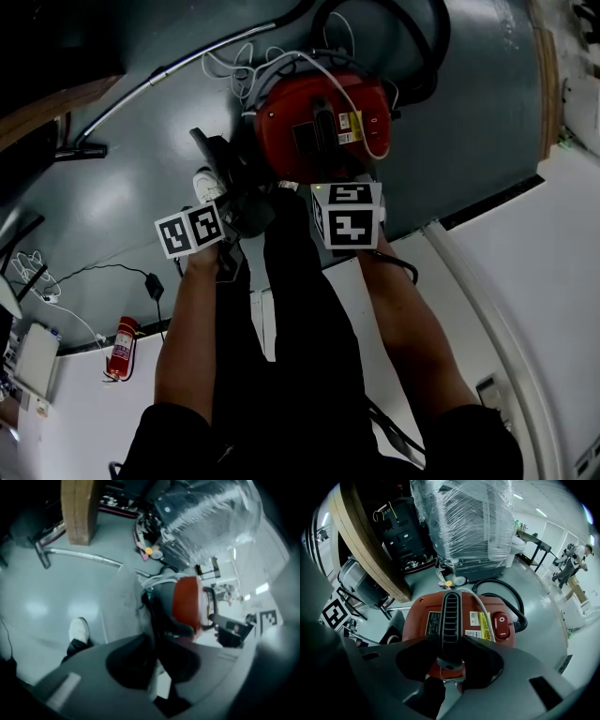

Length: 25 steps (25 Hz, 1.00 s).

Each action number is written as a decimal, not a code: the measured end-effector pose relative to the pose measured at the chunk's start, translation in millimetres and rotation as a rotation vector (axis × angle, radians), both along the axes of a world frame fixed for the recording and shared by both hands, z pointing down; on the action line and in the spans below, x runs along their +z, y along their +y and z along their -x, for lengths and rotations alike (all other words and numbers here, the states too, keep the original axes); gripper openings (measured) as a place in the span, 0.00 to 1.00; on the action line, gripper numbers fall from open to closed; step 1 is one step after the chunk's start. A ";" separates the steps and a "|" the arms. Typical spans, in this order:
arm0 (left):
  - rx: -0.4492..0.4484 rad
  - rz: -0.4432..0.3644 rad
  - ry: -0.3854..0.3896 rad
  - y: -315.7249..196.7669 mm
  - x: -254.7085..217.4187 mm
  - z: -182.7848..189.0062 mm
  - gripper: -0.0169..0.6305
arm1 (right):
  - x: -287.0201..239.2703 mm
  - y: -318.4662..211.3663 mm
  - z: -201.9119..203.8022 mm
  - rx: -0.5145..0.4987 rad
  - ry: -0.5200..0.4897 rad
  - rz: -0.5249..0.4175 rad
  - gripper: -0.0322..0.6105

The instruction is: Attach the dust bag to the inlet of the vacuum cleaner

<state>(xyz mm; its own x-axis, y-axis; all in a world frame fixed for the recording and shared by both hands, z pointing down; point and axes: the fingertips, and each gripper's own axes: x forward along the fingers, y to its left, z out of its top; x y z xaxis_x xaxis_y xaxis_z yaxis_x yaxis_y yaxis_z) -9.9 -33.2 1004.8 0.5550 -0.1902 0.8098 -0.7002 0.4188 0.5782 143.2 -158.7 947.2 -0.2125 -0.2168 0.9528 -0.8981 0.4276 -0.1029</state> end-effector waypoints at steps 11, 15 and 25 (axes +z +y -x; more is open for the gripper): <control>0.790 -0.176 -0.141 10.3 5.8 -43.1 0.14 | -0.6 -0.7 -0.3 -0.001 0.003 0.000 0.28; 0.941 -0.206 -0.160 6.7 2.2 -40.3 0.14 | -0.3 -1.2 0.7 -0.003 -0.001 0.003 0.28; 0.862 -0.215 -0.089 3.2 3.9 -46.6 0.14 | 0.2 -1.2 -0.8 0.000 0.001 -0.001 0.28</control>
